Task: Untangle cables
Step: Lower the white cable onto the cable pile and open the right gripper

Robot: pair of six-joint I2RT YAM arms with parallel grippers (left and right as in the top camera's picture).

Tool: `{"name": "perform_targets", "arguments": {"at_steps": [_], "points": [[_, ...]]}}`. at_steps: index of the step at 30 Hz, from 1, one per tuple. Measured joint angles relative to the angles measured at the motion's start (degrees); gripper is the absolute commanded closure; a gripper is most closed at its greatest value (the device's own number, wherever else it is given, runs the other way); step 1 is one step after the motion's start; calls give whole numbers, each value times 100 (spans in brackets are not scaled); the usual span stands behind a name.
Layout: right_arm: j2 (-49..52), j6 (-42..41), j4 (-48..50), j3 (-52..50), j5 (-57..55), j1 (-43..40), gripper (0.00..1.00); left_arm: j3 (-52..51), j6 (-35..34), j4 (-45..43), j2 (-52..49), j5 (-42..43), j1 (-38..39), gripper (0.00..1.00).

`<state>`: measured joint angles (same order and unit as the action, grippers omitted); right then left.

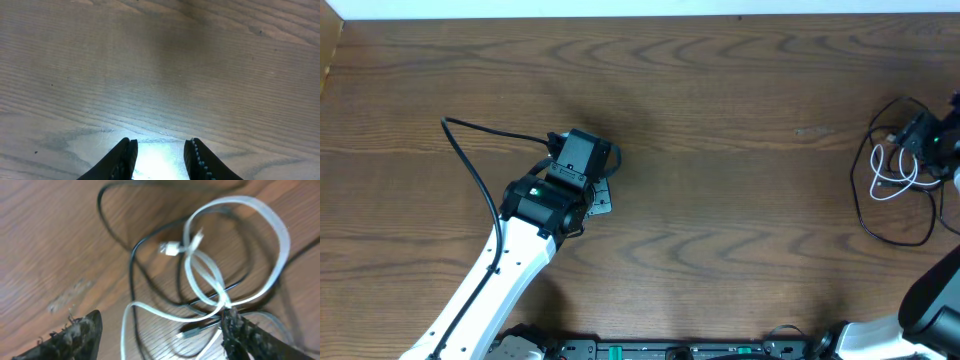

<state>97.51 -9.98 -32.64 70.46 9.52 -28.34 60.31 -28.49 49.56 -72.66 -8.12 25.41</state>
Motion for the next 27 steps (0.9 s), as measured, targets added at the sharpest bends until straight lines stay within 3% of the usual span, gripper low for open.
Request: {"name": "perform_targets", "arguments": {"at_steps": [5, 10, 20, 27], "points": [[74, -7, -144, 0, 553, 164, 28, 0, 0, -37, 0, 0, 0, 64], [129, -9, -380, 0, 828, 402, 43, 0, 0, -63, 0, 0, 0, 64], [256, -26, -363, -330, 752, 1130, 44, 0, 0, -74, -70, 0, 0, 64], [273, -26, -343, -588, 341, 1322, 39, 0, 0, -50, -149, 0, 0, 64]]}}
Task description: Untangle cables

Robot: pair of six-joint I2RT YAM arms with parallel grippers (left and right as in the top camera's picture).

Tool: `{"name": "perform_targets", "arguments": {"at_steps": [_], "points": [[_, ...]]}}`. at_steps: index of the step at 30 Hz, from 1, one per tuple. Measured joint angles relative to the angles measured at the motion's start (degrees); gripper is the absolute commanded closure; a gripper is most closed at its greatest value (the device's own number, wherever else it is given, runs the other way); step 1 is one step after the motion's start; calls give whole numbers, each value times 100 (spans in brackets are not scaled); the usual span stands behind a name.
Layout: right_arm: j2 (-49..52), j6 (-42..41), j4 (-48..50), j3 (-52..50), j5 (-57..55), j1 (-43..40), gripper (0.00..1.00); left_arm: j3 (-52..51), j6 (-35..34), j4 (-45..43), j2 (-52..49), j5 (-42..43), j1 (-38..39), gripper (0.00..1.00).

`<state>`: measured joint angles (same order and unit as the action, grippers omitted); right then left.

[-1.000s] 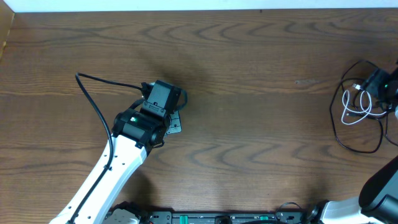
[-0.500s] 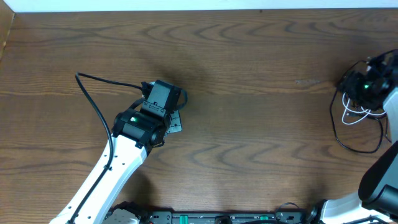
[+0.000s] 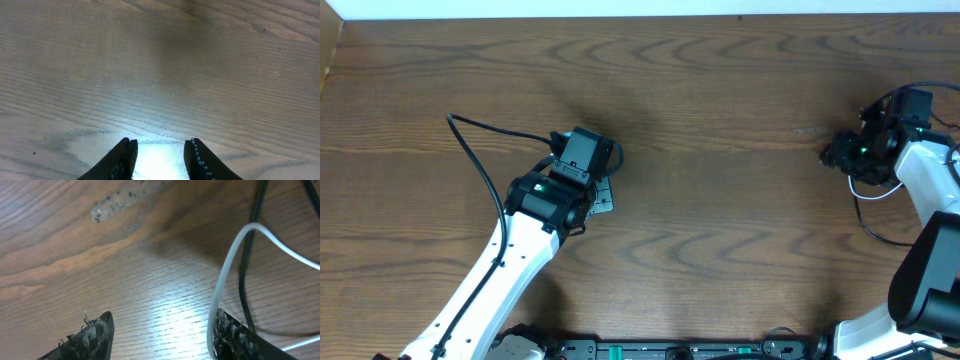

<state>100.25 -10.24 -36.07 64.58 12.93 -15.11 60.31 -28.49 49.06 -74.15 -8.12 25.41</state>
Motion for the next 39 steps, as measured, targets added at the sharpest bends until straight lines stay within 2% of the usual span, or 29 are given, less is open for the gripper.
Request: {"name": "perform_targets", "arguments": {"at_steps": [8, 13, 19, 20, 22, 29, 32, 33, 35, 39], "points": [[15, 0, 37, -4, -149, -42, 37, 0, 0, 0, -2, 0, 0, 64], [15, 11, 28, -4, -479, -160, 49, 0, 0, 52, -2, 0, 0, 64], [-219, 2, -13, -2, -1045, -170, 52, 0, 0, 68, -2, 0, 0, 64], [-328, 9, -13, -2, -1102, -170, 58, 0, 0, 66, -2, 0, 0, 64], [-562, 24, -9, -2, -1172, -170, 99, 0, 0, 66, -2, 0, 0, 64], [-1054, 0, -48, 68, -1207, -170, 99, 0, 0, 66, -2, 0, 0, 64], [-1054, -4, -162, 70, -1163, -170, 91, 0, 0, 66, -2, 2, 0, 64], [-1054, -2, -184, 70, -1156, -170, 91, 0, 0, 66, -2, 4, 0, 64], [-1054, 17, -201, 70, -1145, -168, 99, 0, 0, 66, -2, 11, 0, 64], [-1054, 7, -229, 70, -1169, -168, 99, 0, 0, 66, -2, 28, 0, 64]]}}
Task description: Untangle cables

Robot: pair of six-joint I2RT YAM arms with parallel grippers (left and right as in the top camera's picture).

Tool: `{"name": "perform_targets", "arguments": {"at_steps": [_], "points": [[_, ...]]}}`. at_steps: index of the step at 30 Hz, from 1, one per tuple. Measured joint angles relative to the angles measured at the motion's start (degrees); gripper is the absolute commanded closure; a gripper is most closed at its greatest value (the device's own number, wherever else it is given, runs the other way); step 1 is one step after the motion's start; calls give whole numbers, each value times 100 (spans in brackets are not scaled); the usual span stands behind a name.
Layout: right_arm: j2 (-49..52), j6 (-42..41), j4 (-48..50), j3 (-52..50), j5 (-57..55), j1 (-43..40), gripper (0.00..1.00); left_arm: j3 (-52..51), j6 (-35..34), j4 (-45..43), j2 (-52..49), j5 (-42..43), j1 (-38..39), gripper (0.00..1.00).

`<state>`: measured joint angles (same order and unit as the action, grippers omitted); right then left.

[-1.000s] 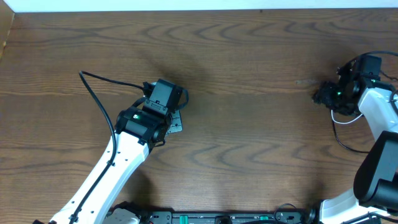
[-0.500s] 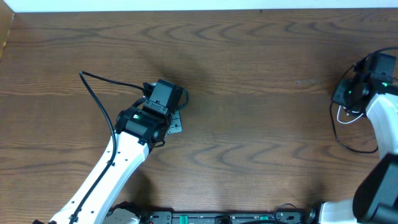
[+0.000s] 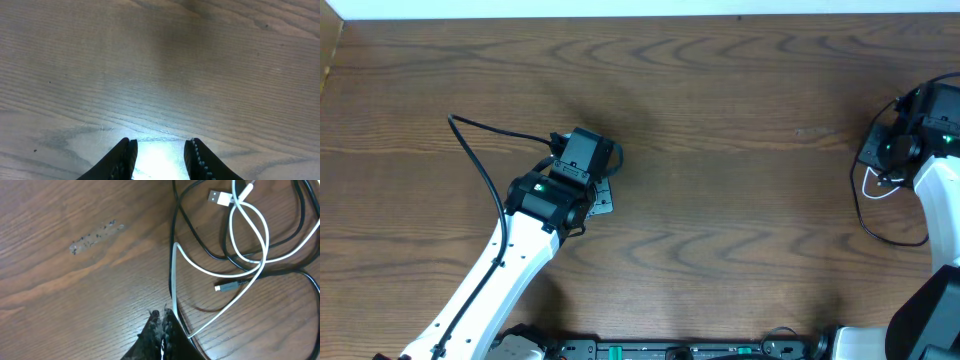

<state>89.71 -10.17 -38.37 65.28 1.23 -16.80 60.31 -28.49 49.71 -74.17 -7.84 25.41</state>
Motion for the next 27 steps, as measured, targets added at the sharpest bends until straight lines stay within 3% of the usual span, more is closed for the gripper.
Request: {"name": "perform_targets", "arguments": {"at_steps": [2, 4, 5, 8, 11, 13, 19, 22, 27], "points": [[0, 0, -2, 0, -9, -2, 98, 0, 0, 0, 0, 0, 0, 64], [0, -20, -7, 0, -22, -2, 81, 0, 0, 0, 0, 0, 0, 64], [0, -26, -13, 0, -48, -2, 81, 0, 0, 0, 0, 0, 0, 64], [0, 20, -39, 0, -114, 0, 99, 0, 0, 0, 0, 0, 0, 64], [0, -4, -44, 0, -238, -2, 98, 0, 0, 0, 0, 0, 0, 64], [0, -24, -44, 0, -326, -2, 86, 0, 0, 0, 0, 0, 0, 64], [0, 13, -46, 0, -592, -2, 91, 0, 0, 0, 0, 0, 0, 64], [2, -7, -52, 0, -634, -2, 77, 0, 0, 0, 0, 0, 0, 64], [162, 11, -59, 0, -691, 0, 82, 0, 0, 0, 0, 0, 0, 64]]}}
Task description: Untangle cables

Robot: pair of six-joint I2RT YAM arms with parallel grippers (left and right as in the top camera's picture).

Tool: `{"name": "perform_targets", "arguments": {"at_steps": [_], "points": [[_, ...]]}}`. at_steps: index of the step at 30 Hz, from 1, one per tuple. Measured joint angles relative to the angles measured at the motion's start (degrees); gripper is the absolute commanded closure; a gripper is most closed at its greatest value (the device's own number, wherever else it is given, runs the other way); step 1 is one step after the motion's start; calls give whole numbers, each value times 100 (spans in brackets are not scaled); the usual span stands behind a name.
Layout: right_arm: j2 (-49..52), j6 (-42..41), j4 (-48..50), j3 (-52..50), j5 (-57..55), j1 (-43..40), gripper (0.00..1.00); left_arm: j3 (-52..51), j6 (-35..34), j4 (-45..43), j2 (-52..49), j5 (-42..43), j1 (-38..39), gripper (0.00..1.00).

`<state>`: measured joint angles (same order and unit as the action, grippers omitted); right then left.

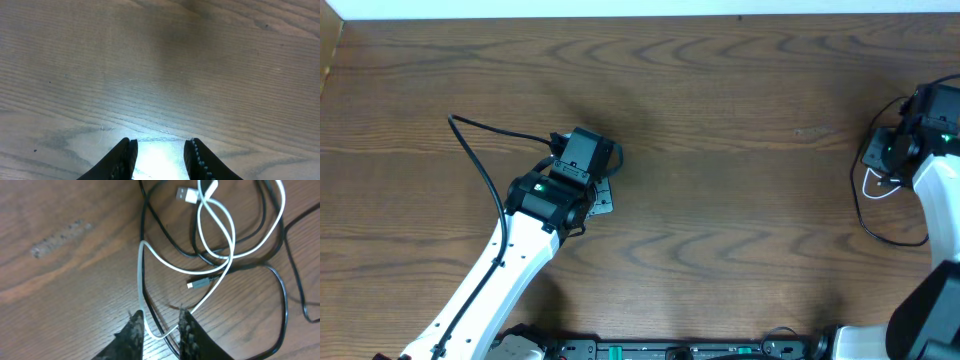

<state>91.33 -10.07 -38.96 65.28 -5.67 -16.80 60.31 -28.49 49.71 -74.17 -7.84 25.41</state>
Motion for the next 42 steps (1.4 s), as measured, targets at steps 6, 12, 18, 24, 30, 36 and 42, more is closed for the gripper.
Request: {"name": "perform_targets", "arguments": {"at_steps": [6, 12, 18, 24, 30, 36, 42], "points": [[472, 0, -2, 0, 76, 0, 86, 0, 0, 0, 0, 0, 0, 64], [824, -2, -2, 0, 116, -2, 91, 0, 0, 0, 0, 0, 0, 64], [933, -4, -4, 0, 120, 0, 99, 0, 0, 0, 0, 0, 0, 64], [933, -37, -4, 0, 131, -2, 73, 0, 0, 0, 0, 0, 0, 64], [933, -2, -9, 0, 151, 0, 54, 0, 0, 4, 0, 0, 0, 64], [933, -11, -13, 0, 157, -2, 59, 0, 0, 4, 0, 0, 0, 64], [933, -2, -48, 0, 160, 0, 57, 0, 0, 4, 0, 0, 0, 64]]}}
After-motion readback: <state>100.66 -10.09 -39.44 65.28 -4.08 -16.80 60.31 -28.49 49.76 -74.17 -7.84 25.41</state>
